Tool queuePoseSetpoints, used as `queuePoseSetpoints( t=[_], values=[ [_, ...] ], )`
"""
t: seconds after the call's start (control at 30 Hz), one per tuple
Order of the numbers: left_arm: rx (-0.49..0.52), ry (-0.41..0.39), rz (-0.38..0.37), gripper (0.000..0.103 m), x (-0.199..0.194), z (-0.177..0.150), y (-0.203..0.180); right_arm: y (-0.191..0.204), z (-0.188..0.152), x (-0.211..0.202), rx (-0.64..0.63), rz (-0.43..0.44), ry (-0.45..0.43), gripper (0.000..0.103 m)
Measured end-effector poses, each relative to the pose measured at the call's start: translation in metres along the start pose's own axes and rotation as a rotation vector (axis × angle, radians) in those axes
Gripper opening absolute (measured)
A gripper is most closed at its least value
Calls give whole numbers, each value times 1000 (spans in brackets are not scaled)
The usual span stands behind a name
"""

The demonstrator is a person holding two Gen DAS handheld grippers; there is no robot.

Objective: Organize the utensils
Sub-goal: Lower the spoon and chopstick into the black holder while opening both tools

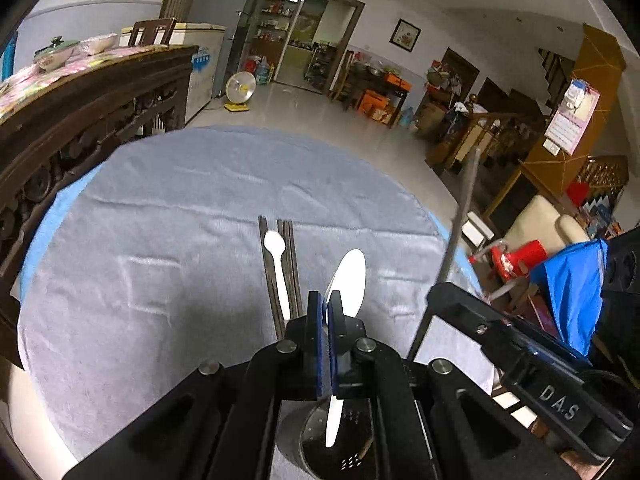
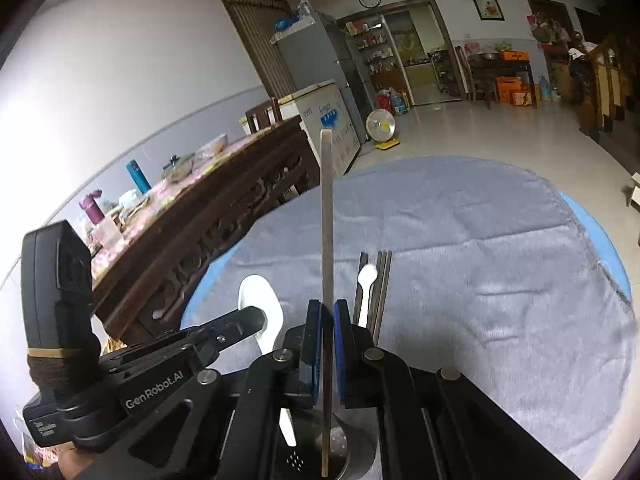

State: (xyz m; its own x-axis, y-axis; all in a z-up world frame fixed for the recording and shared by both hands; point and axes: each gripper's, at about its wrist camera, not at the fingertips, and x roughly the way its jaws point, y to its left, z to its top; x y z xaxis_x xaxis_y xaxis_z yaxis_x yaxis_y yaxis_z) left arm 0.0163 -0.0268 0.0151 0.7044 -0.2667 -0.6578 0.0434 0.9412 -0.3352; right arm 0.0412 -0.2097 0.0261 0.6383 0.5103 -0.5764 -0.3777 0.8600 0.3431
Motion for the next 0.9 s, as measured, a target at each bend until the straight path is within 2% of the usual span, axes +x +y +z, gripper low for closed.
queuePoseSetpoints(
  t=[0.4,0.9],
  values=[
    [4,69,0,3,4,-34,2,-4,-27,9,-7,-17,47,7],
    [-3,99,-3,3,-4,-47,5,1,-43,5,-21,-15,85,8]
  ],
)
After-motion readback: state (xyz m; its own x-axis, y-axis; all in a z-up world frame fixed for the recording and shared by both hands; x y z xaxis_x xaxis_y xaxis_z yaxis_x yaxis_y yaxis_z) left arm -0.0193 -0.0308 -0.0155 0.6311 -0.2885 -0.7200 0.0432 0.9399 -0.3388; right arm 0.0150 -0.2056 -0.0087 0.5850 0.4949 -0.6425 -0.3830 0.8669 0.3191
